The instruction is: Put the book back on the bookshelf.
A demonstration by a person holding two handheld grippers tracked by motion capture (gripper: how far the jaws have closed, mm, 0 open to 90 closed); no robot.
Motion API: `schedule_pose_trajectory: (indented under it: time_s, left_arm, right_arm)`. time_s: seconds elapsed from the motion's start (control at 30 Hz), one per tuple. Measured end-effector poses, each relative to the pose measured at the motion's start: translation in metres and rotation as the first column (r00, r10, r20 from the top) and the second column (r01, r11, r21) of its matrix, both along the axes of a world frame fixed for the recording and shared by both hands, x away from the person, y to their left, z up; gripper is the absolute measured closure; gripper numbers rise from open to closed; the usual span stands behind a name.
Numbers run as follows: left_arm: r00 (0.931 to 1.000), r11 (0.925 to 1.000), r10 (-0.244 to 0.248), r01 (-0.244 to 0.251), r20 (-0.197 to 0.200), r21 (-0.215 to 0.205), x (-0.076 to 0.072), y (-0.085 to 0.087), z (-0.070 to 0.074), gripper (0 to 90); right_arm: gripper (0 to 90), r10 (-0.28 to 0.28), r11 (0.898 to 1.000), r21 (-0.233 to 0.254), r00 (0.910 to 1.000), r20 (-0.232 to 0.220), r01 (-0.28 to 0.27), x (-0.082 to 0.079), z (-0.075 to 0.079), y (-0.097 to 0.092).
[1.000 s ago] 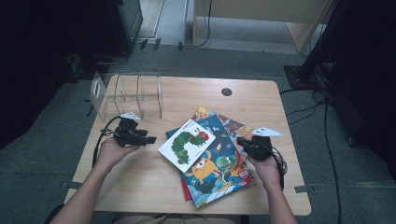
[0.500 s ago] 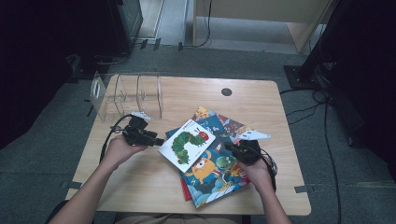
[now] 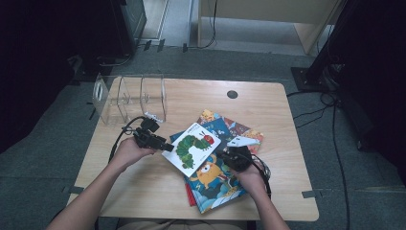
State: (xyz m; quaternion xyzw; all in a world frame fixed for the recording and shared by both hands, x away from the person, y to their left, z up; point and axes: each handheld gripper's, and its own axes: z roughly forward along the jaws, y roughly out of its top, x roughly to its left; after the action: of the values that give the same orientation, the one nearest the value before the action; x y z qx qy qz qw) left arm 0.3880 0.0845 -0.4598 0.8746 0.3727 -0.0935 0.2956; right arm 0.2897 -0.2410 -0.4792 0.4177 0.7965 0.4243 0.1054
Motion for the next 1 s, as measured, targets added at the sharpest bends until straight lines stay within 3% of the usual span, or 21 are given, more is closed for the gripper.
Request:
schedule_pose_trajectory:
  time_s: [0.17, 0.23, 0.3, 0.4, 0.63, 0.83, 1.0]
  left_arm:
    - [1.0000, 1.0000, 0.002, -0.002, -0.008, 0.008, 0.001, -0.002, -0.002, 34.9]
    - [0.9997, 1.0000, -0.006, 0.006, -0.025, 0.006, 0.001, -0.004, -0.004, 34.5]
    - [0.9987, 0.9994, -0.019, 0.020, -0.047, 0.029, 0.002, -0.005, -0.008, 34.7]
    - [0.9981, 0.9998, -0.012, 0.013, -0.061, 0.017, 0.004, -0.006, -0.008, 36.4]
    - [0.9903, 0.9986, -0.052, 0.053, -0.129, 0.005, 0.007, -0.013, -0.010, 38.5]
    - [0.9847, 0.9972, -0.069, 0.073, -0.160, 0.019, 0.008, -0.021, -0.010, 39.3]
    - [0.9794, 0.9982, -0.052, 0.057, -0.195, 0.021, 0.010, -0.023, -0.012, 37.6]
  right_arm:
    - [90.0, 0.020, 1.000, -0.018, 0.9998, -0.003, -0.020, 0.000, -0.003, 0.007]
    - [90.0, 0.024, 1.000, -0.020, 0.9997, -0.005, -0.024, 0.001, -0.004, 0.009]
    - [90.0, 0.030, 0.999, -0.031, 0.9995, -0.013, -0.030, 0.001, -0.005, 0.009]
    - [90.0, 0.039, 0.999, -0.032, 0.9991, -0.019, -0.040, 0.002, -0.006, 0.009]
    - [90.0, 0.054, 0.998, -0.044, 0.9982, -0.024, -0.056, 0.004, -0.010, 0.013]
    - [90.0, 0.060, 0.997, -0.039, 0.9980, -0.019, -0.061, 0.005, -0.012, 0.016]
    - [90.0, 0.051, 0.998, -0.029, 0.9985, -0.020, -0.051, 0.005, -0.012, 0.017]
